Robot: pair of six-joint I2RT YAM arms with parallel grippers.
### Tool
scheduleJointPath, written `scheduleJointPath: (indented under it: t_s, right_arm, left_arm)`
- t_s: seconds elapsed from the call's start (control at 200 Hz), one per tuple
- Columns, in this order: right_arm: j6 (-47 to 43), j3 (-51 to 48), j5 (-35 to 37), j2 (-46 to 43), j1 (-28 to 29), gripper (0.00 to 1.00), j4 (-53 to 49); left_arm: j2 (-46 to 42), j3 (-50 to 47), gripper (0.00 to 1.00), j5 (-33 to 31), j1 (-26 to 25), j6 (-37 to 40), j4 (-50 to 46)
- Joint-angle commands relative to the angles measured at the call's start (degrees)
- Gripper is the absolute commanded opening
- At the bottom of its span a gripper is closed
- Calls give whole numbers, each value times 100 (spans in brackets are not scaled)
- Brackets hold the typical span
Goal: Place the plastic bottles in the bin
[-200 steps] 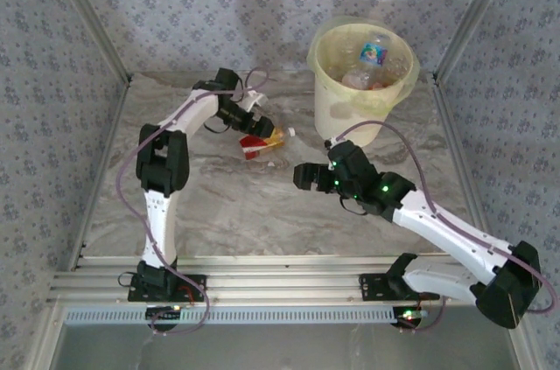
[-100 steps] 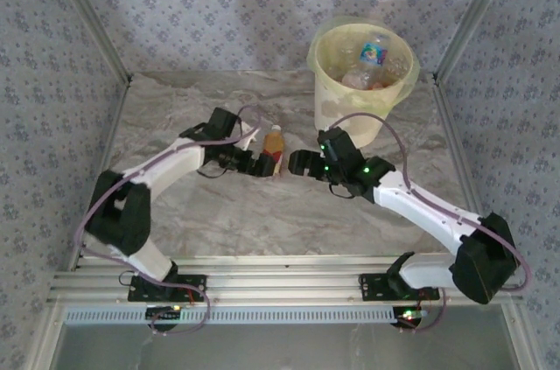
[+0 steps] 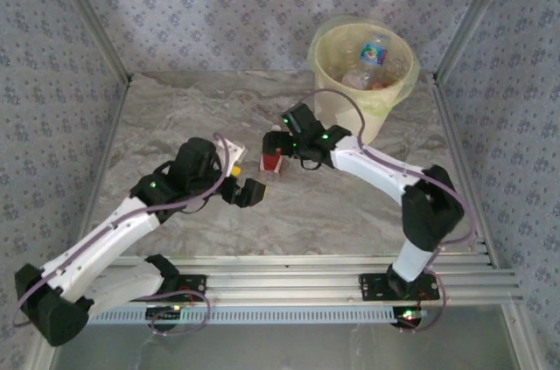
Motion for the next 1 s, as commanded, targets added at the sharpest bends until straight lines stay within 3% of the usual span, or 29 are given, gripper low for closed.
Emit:
scheduleJointPath:
  t_s: [0.0, 0.25, 0.59, 0.934, 0.994]
  right_arm:
    - [121, 502, 346, 624, 54, 97, -406]
    - [157, 1236, 387, 1674, 125, 97, -468]
    - [199, 1804, 451, 2436, 181, 91, -756]
    - [-29, 1988, 895, 2150, 220, 68, -909]
    - [-440, 1992, 982, 1915, 222, 66, -893]
  left_arm:
    - [-480, -378, 100, -605, -147, -85, -290]
    - [-1425, -818, 100, -851, -321, 66, 11]
    - [-1428, -765, 100, -888, -416, 127, -56]
    - [-1574, -774, 100, -1032, -545, 161, -63]
    - [-1591, -783, 100, -1054, -554, 161, -54]
